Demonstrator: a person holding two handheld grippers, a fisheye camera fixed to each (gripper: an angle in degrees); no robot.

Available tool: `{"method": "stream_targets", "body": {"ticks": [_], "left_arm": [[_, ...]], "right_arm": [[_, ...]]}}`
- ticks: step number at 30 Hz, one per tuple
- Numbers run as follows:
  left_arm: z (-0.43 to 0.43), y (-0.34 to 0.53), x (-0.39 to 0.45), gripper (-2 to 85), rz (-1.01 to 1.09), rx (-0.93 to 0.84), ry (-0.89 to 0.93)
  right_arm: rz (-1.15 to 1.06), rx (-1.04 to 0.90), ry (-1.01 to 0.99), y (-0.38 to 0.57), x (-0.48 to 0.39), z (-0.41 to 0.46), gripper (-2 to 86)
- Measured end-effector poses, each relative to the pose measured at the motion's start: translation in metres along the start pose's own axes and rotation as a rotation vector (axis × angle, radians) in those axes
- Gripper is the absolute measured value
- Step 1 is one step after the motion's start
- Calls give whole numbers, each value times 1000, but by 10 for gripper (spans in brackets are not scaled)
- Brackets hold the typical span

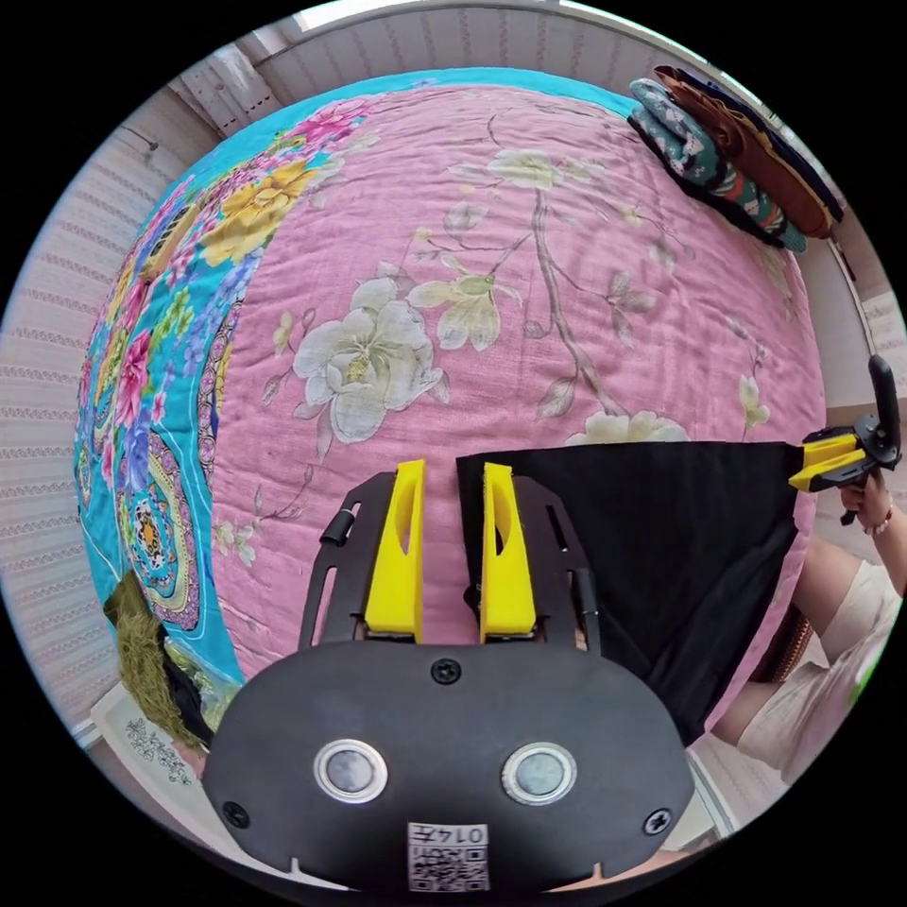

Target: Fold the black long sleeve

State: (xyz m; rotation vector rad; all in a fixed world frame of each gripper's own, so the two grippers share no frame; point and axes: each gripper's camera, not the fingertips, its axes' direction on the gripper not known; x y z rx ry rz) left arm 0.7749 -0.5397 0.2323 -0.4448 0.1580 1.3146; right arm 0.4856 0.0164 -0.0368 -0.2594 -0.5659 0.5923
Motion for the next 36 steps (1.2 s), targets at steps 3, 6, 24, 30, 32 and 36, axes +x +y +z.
{"method": "stream_targets", "body": {"ticks": [3,6,24,30,32,36], "left_arm": [[5,7,0,9,18,-21,13],[-1,19,-2,-4,50,-22,-20],[-107,287,-60,-8,-60,240,84],[-130,439,-69,-8,-188,260,45],[-133,485,-69,-8,-230,256,37],[-128,582,-69,-7,-331,225,22]], "right_arm": [[0,-2,-12,4,-9,8,54],[-17,-4,13,8,-21,15,26],[-415,-41,-114,83,-213,49,6],[-646,-216,-177,130,-324,105,6],[-708,-283,-202,146,-356,130,6],[-848,-441,-221,188,-426,200,6]]}}
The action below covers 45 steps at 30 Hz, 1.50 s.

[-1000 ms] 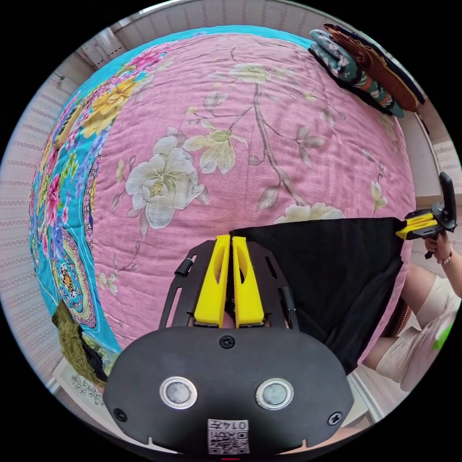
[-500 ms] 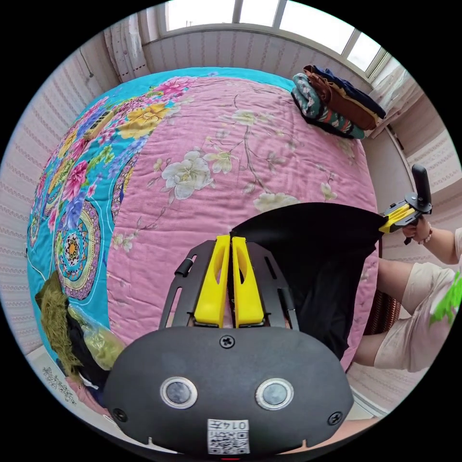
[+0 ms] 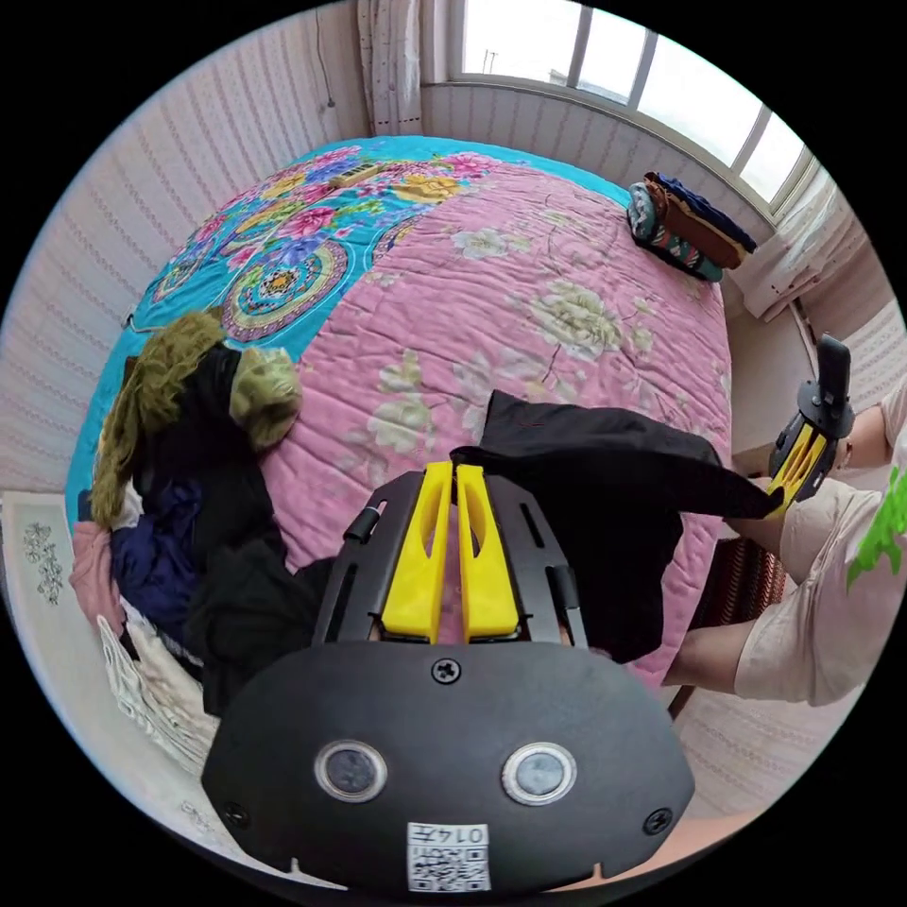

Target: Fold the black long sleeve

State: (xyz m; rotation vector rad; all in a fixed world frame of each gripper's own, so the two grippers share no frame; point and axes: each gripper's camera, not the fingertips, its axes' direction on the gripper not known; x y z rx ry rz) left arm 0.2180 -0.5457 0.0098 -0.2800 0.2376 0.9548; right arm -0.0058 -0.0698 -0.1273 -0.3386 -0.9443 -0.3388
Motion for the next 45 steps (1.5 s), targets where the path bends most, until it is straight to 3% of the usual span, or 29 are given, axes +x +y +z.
{"method": "stream_targets", "body": {"ticks": [7,13,16,24,29,38,45], "left_arm": [[4,119,-43,-7,-173,-20,-5],[19,178,-57,-7,-250,-30,-17],[32,190,-55,-6,-266,-48,-13],[54,183,-38,-7,-203,-127,-31],[67,181,-25,-6,-142,-199,-56],[29,201,-20,-7,-158,-116,-40],[43,217,-10,-2,-176,-266,50]], "right_arm": [[-108,-265,7,-55,-53,150,5],[-93,-381,78,-76,-70,217,6],[-49,-419,191,-85,-67,232,6],[4,-417,203,-112,-67,244,10],[18,-360,119,-122,-69,231,17],[-90,-319,124,-147,-92,228,6],[-127,-444,99,-153,-99,252,11]]}}
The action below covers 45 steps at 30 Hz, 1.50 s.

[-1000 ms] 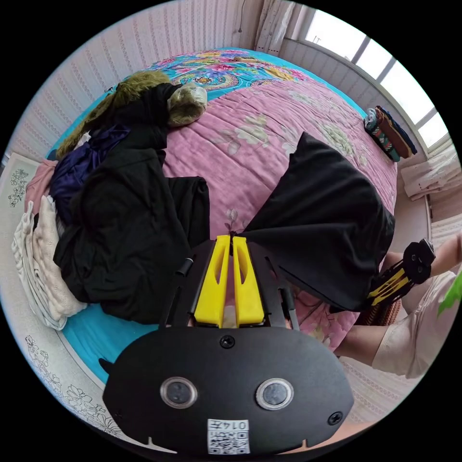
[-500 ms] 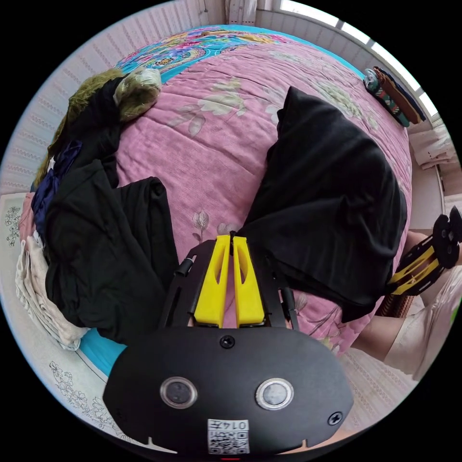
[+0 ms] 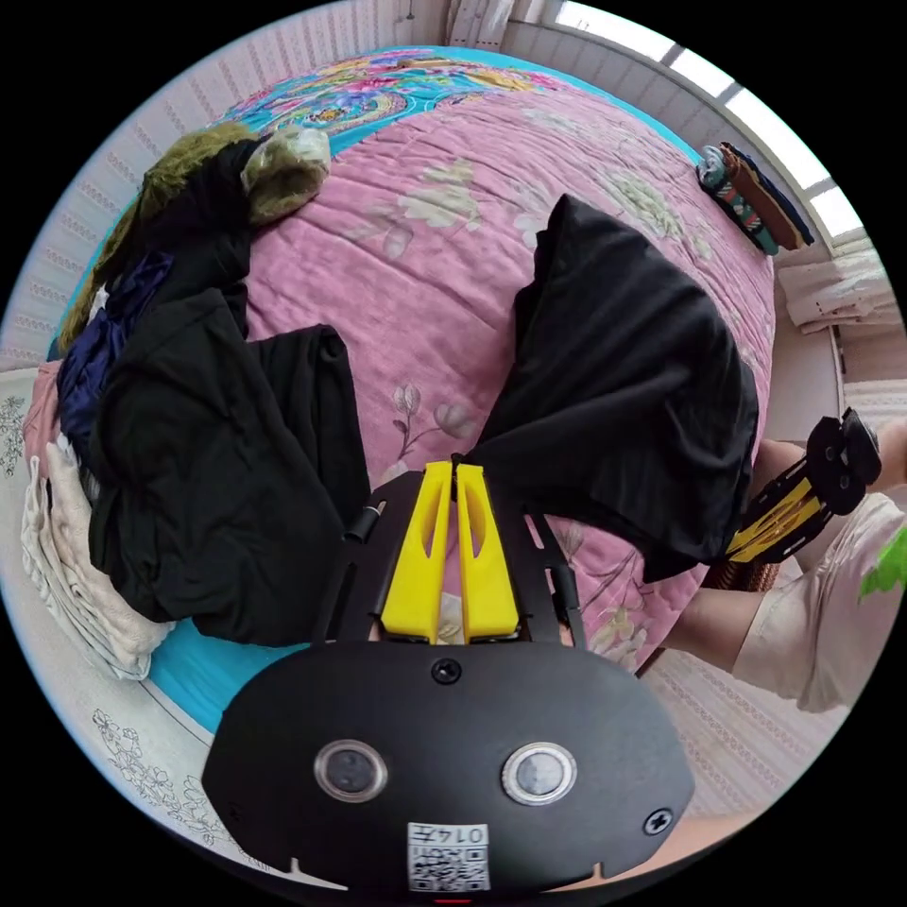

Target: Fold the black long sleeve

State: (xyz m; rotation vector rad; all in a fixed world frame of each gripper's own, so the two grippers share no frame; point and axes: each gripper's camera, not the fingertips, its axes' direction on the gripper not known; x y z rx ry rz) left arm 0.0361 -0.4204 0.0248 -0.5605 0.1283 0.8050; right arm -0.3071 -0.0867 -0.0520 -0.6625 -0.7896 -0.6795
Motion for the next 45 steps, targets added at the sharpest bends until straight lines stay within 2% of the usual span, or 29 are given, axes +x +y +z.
{"method": "stream_targets", "body": {"ticks": [2,5,9,13,18,22,30,38,45], "left_arm": [[10,2,10,5,5,-19,-39],[2,14,33,27,62,44,-119],[-26,36,55,69,76,86,-240],[-63,43,77,74,99,168,-325],[-96,2,133,53,276,353,-164],[-70,-50,163,52,327,312,-88],[0,-93,193,58,252,145,-126],[29,-70,211,59,189,210,-193],[37,-51,192,62,108,206,-69]], "right_arm": [[22,-19,-21,1,6,3,17],[13,61,-10,15,5,-24,47],[82,181,104,45,19,-79,78],[215,291,224,73,52,-122,84],[316,315,251,87,83,-124,85],[349,283,261,90,96,-113,87],[419,281,244,103,123,-104,85],[426,275,289,114,131,-120,116],[496,209,250,123,162,-109,136]]}}
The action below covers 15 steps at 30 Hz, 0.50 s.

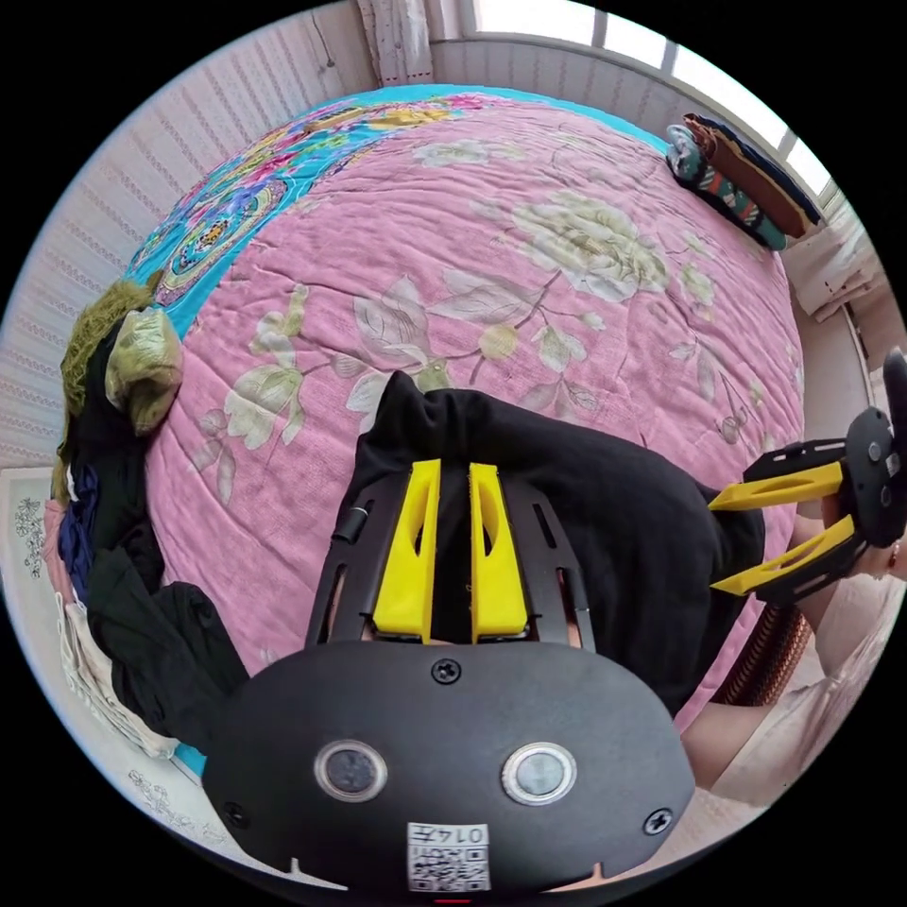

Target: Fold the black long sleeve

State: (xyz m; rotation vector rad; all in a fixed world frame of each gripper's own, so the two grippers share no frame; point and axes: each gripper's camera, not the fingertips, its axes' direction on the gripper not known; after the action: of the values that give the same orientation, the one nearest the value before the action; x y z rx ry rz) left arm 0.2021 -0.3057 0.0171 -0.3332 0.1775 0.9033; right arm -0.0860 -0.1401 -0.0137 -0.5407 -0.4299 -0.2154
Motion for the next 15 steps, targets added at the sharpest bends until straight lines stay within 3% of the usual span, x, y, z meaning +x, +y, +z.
{"method": "stream_targets", "body": {"ticks": [5,9,15], "left_arm": [[-28,57,-29,124,-215,142,161],[-61,149,-31,136,-371,257,100],[-62,291,-3,132,-621,160,116]], "right_arm": [[-9,-1,10,-2,11,-12,136],[-6,7,0,2,25,-25,136],[34,-24,-81,7,53,-24,133]]}}
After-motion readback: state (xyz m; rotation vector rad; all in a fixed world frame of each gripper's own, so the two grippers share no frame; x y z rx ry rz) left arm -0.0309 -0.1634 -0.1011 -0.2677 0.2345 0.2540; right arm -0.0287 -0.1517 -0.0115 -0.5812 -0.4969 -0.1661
